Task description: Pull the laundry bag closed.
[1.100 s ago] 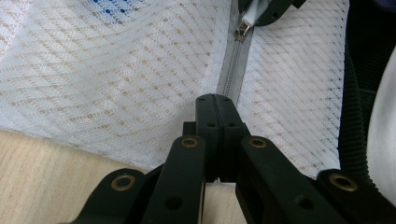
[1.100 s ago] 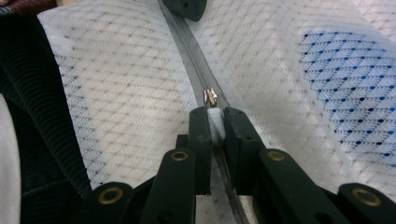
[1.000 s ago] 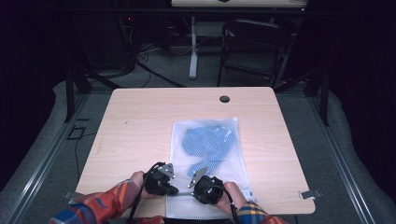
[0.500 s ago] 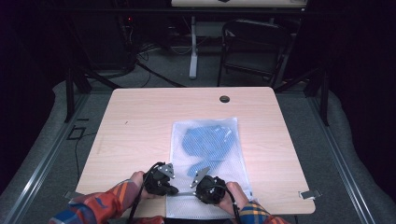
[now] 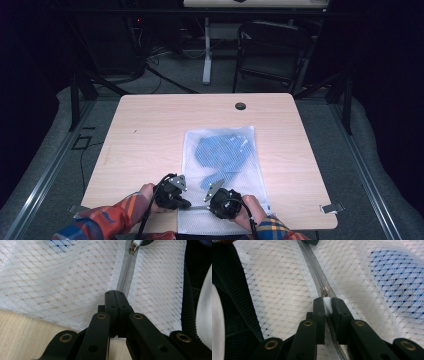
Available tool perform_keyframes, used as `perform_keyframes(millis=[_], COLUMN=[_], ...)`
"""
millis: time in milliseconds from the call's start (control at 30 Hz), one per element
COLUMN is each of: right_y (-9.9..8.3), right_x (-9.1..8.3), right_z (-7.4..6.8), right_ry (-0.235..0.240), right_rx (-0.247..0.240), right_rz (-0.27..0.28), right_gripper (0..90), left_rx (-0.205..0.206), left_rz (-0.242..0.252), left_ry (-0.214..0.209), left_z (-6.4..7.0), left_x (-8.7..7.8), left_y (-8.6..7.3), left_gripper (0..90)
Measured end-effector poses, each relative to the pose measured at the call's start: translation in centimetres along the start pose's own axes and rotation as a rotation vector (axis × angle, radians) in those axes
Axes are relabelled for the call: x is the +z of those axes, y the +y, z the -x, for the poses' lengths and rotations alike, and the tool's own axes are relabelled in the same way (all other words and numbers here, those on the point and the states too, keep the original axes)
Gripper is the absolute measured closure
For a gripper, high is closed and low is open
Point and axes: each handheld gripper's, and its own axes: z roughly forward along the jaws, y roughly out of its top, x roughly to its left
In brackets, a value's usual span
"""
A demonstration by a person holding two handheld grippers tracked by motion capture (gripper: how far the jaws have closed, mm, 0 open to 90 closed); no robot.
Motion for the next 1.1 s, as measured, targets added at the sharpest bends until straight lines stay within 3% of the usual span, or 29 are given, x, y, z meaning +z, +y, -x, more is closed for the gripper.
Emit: perform_keyframes(millis=[733, 800, 1000, 1100], right_y=[-1.3, -1.3, -1.2, -1.2], right_x=[-1.0, -1.0, -1.1, -1.0], right_z=[0.7, 0.7, 0.8, 0.8], right_ry=[-0.013, -0.012, -0.018, -0.017], right_rx=[0.025, 0.026, 0.023, 0.023], right_rz=[-0.015, -0.015, -0.009, -0.009], right_gripper=[82.2, 82.2, 82.1, 82.1], left_rx=[0.000, 0.000, 0.047, 0.046], left_rz=[-0.002, 0.017, 0.076, 0.090], left_ry=[-0.006, -0.018, 0.014, 0.012], left_z=[0.0, -0.2, 0.3, 0.4], left_x=[0.0, 0.0, -0.1, 0.0], left_y=[0.0, -0.1, 0.8, 1.1], left_gripper=[90.0, 90.0, 90.0, 90.0])
